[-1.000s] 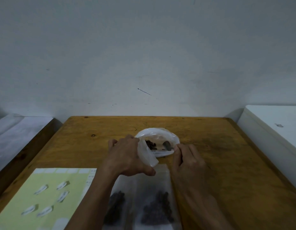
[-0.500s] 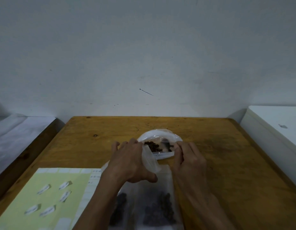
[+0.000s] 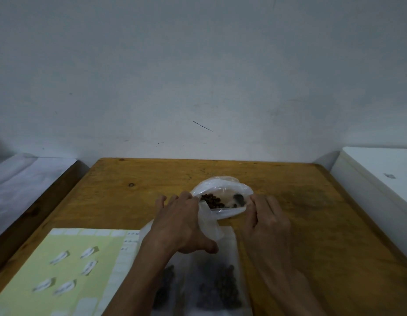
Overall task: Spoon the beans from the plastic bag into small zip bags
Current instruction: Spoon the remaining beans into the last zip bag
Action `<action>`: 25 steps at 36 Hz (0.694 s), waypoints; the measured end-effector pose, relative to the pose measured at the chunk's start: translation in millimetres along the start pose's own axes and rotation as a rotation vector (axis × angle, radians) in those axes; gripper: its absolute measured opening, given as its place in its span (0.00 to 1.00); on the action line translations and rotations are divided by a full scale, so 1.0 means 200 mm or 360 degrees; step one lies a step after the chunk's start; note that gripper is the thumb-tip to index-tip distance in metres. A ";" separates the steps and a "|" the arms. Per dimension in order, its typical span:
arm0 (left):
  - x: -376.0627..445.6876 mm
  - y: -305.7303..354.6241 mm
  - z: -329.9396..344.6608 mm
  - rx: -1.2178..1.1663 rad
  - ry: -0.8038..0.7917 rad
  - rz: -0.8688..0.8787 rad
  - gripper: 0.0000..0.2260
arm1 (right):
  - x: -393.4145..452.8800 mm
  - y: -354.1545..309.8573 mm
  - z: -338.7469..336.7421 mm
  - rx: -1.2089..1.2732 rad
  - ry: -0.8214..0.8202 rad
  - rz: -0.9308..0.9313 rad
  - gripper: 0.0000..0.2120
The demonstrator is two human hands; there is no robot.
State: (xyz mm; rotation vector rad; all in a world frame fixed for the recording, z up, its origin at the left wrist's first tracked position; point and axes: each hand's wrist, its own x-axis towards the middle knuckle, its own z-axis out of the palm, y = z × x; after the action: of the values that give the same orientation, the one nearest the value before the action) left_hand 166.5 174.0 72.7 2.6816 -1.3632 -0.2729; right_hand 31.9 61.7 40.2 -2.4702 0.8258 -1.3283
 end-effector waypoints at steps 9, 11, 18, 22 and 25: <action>-0.01 0.02 0.00 0.0000 0.0000 -0.0007 0.45 | 0.01 -0.02 0.01 0.0074 0.0007 0.0003 0.10; -0.01 0.02 0.00 -0.0005 -0.0007 -0.0010 0.45 | 0.02 -0.02 0.00 0.0088 0.0021 -0.0010 0.11; -0.01 0.02 0.02 -0.0001 -0.0009 -0.0015 0.46 | 0.01 0.01 0.02 -0.0024 -0.0082 0.0065 0.08; -0.01 0.02 0.01 -0.0025 -0.0004 0.0000 0.44 | 0.02 -0.01 0.00 0.0109 0.0016 0.0163 0.04; -0.01 0.02 0.01 -0.0027 -0.0004 0.0004 0.44 | 0.03 -0.01 -0.03 0.0106 0.0038 0.0030 0.06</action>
State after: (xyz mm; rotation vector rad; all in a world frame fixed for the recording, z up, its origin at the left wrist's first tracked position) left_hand 161.0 173.9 71.5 2.6666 -1.3585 -0.2862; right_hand 29.2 60.7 48.5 -2.3946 0.7953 -1.3590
